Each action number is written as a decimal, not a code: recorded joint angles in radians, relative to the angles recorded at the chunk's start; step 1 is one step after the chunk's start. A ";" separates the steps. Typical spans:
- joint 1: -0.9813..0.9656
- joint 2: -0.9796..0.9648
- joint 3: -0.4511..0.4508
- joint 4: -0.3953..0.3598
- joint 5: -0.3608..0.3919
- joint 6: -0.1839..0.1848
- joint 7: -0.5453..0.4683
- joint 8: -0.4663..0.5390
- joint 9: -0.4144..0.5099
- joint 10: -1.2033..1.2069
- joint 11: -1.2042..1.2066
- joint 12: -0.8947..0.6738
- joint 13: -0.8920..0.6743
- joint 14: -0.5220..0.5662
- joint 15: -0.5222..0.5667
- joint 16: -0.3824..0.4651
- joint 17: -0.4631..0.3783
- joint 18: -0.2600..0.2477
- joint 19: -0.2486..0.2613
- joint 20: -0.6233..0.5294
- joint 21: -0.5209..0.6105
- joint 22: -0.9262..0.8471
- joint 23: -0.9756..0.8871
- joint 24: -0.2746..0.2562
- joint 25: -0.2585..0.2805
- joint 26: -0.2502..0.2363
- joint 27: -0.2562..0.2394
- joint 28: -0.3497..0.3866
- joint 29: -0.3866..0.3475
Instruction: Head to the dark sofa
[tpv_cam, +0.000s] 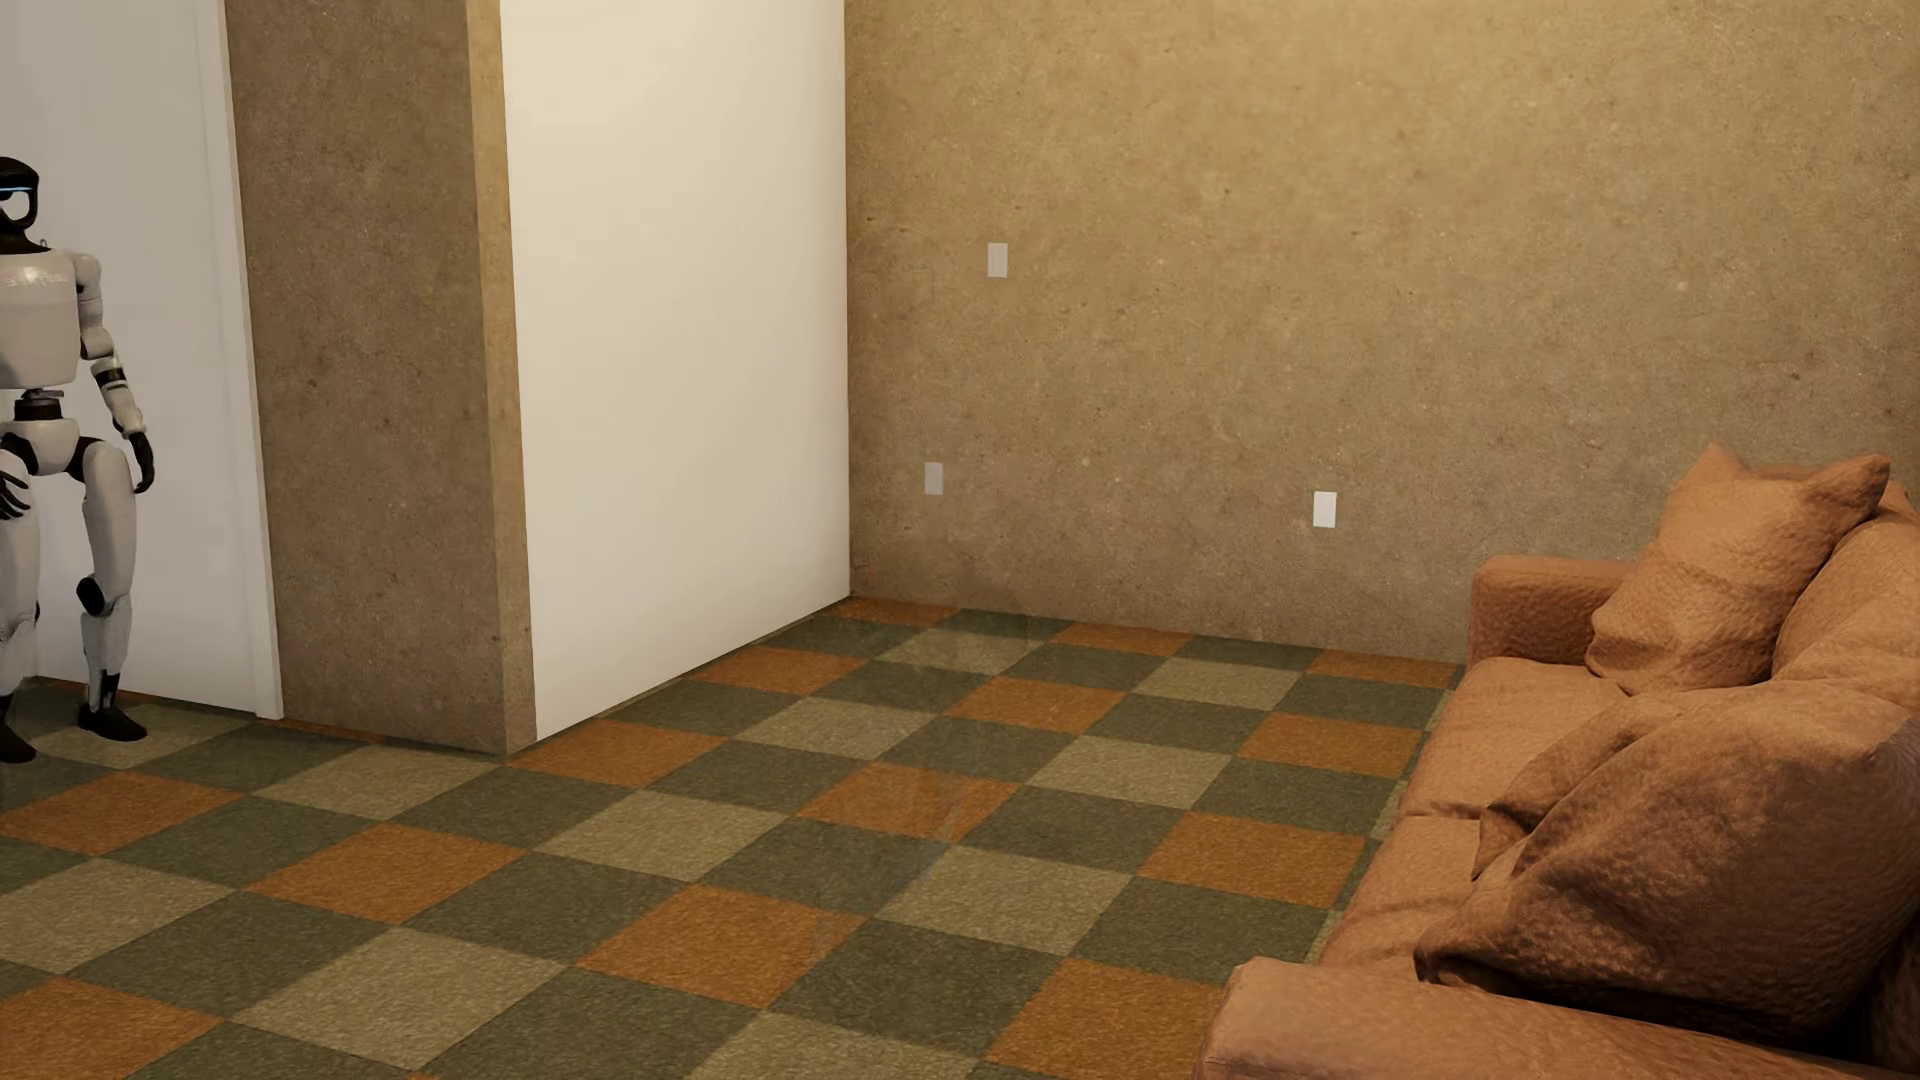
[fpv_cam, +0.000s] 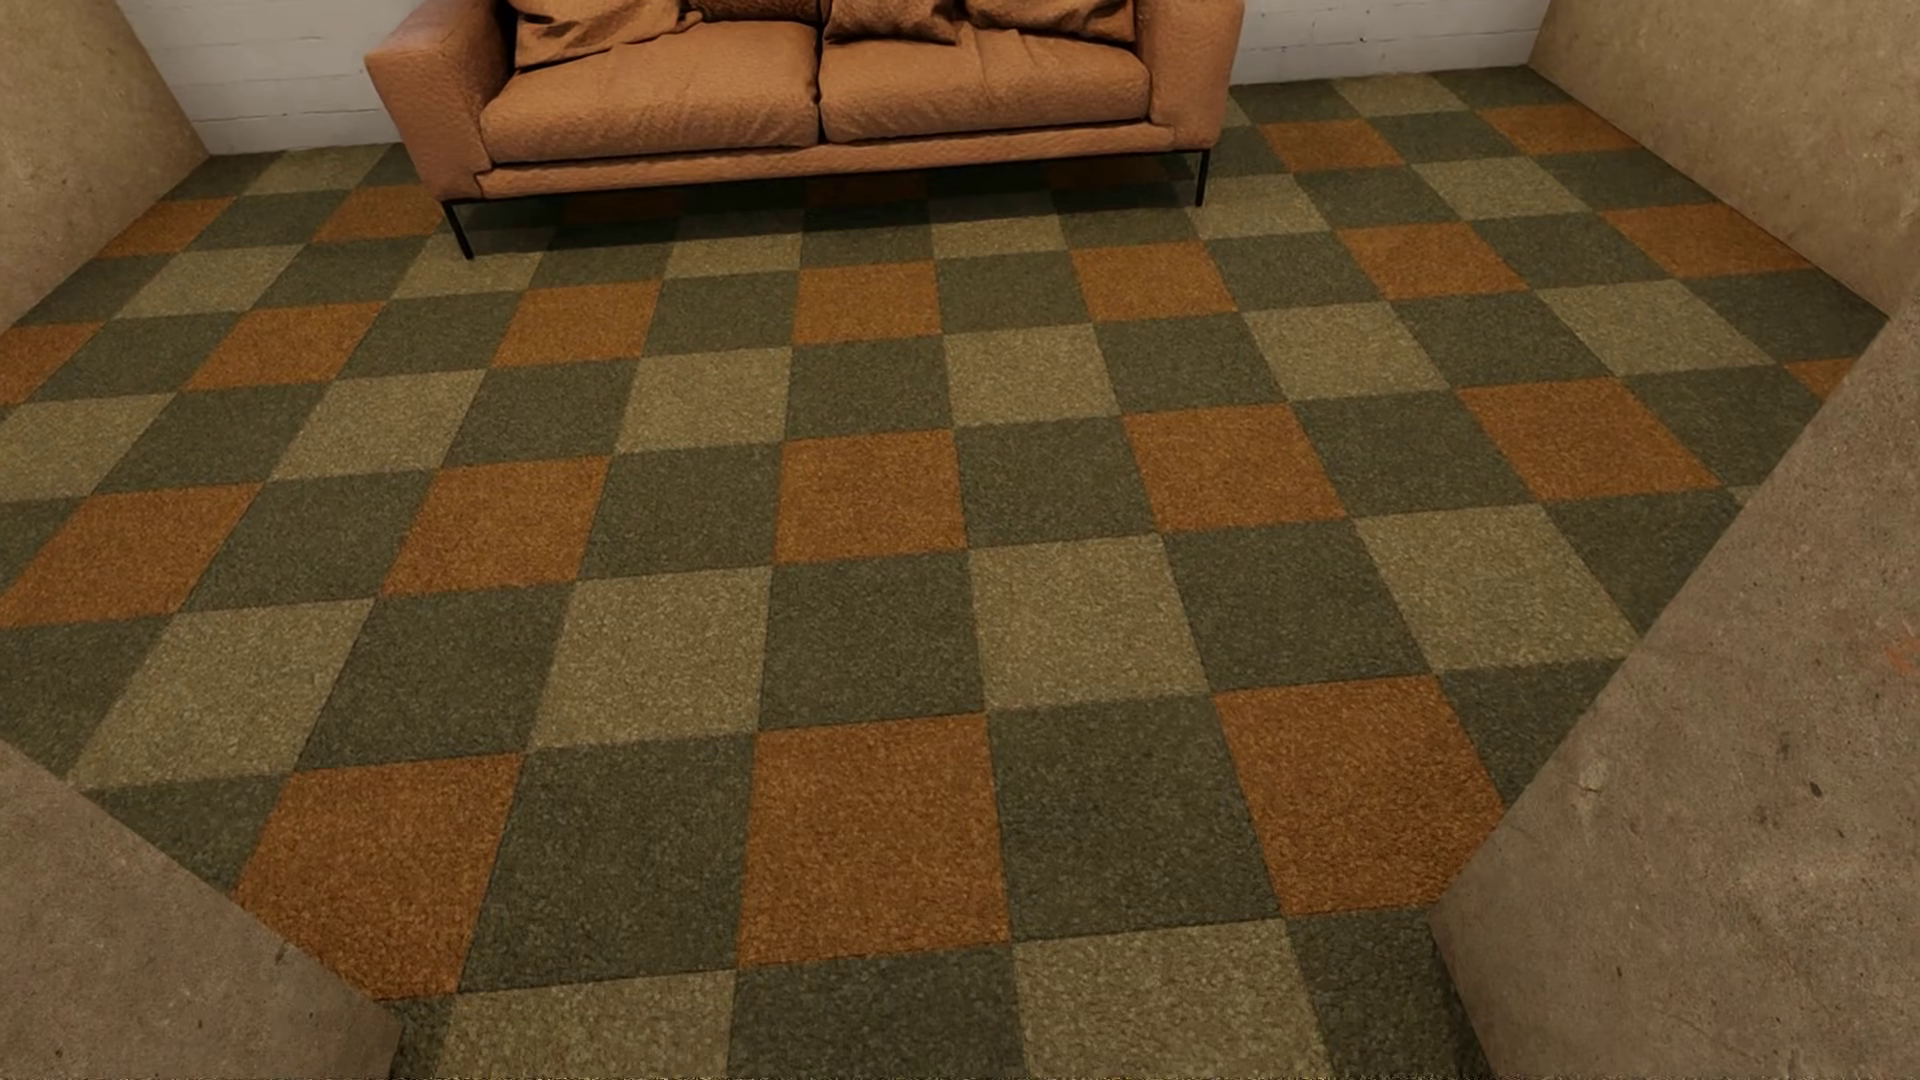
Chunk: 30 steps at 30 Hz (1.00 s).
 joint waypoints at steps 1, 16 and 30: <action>-0.033 -0.046 0.002 -0.004 0.004 -0.001 0.000 0.000 0.001 0.219 -0.020 -0.001 0.000 -0.032 -0.017 0.002 -0.001 0.000 0.000 -0.002 0.001 0.006 -0.002 0.000 0.000 0.000 0.000 0.000 0.000; -0.396 -0.034 0.015 0.033 0.076 0.046 0.000 0.000 0.042 0.805 0.043 0.059 0.013 -0.199 -0.149 -0.016 -0.013 0.000 0.000 0.103 -0.036 -0.014 -0.004 0.000 0.000 0.000 0.000 0.000 0.000; -0.838 0.324 0.194 0.049 -0.061 -0.047 0.000 0.000 0.084 0.556 -0.024 0.133 -0.210 0.238 -0.130 0.007 0.073 0.000 0.000 0.239 -0.146 0.248 -0.536 0.000 0.000 0.000 0.000 0.000 0.000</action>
